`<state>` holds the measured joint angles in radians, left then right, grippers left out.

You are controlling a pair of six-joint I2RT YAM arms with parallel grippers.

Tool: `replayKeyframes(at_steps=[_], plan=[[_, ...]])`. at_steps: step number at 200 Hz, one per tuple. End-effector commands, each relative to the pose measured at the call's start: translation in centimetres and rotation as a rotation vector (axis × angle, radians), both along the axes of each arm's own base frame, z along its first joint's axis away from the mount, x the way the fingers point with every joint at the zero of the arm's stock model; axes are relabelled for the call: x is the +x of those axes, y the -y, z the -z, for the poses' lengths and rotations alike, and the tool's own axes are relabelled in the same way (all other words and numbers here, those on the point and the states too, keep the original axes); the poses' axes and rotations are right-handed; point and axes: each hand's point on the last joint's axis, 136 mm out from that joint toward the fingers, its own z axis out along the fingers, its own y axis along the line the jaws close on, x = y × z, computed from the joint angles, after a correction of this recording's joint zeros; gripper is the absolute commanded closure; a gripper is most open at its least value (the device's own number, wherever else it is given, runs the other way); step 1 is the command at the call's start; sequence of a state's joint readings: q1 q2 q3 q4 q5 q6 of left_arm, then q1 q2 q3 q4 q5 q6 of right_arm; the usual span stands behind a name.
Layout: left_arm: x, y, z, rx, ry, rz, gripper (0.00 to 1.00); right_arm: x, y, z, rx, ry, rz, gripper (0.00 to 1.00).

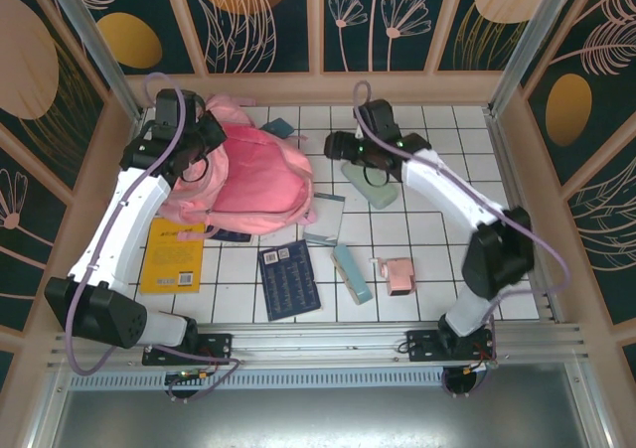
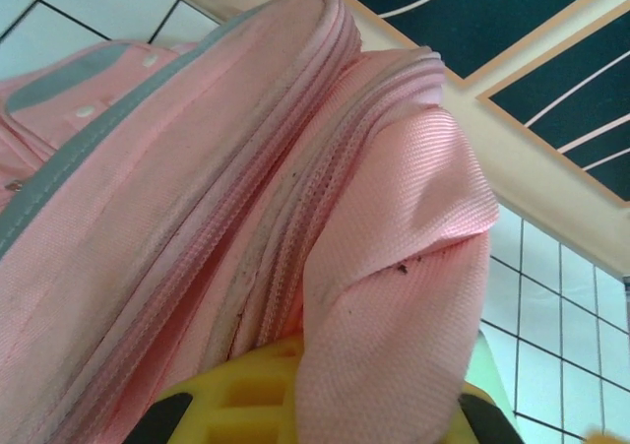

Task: Pack the student bag
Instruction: Rotate the student bag at the top-left of the table, then pick up the pencil case from the bottom-center of the table.

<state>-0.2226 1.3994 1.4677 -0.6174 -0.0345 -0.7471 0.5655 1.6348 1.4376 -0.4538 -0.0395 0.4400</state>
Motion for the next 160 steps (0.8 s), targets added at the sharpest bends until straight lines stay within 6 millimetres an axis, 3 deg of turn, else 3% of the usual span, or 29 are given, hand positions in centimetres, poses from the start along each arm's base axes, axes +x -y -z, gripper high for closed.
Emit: replayKeyframes(at_steps=[1,34,62,87,111,160], plan=[[1.2,0.9,-3.1,-0.091,0.138,0.008,1.00,-5.7,0.4,2.8,-0.159,-0.018,-0.087,0.22],[1.2,1.7,-2.7,-0.099,0.128,0.057,1.00,-15.1,0.9,7.2,-0.259,-0.157,-0.226,0.25],[1.1,2.0,-3.1,-0.098,0.136,0.081,1.00,-20.2,1.4,10.5,-0.347,-0.268,-0.292,0.25],[1.0,1.9,-3.4,-0.082,0.139,0.085,1.00,-22.1,2.2,13.2,-0.428,-0.319,-0.291,0.24],[0.9,1.8,-3.4,-0.072,0.139,0.086,1.00,-22.5,3.4,15.6,-0.491,-0.344,-0.275,0.25],[0.9,1.9,-3.5,-0.065,0.140,0.097,1.00,-22.8,3.2,17.3,-0.486,-0.357,-0.299,0.41]])
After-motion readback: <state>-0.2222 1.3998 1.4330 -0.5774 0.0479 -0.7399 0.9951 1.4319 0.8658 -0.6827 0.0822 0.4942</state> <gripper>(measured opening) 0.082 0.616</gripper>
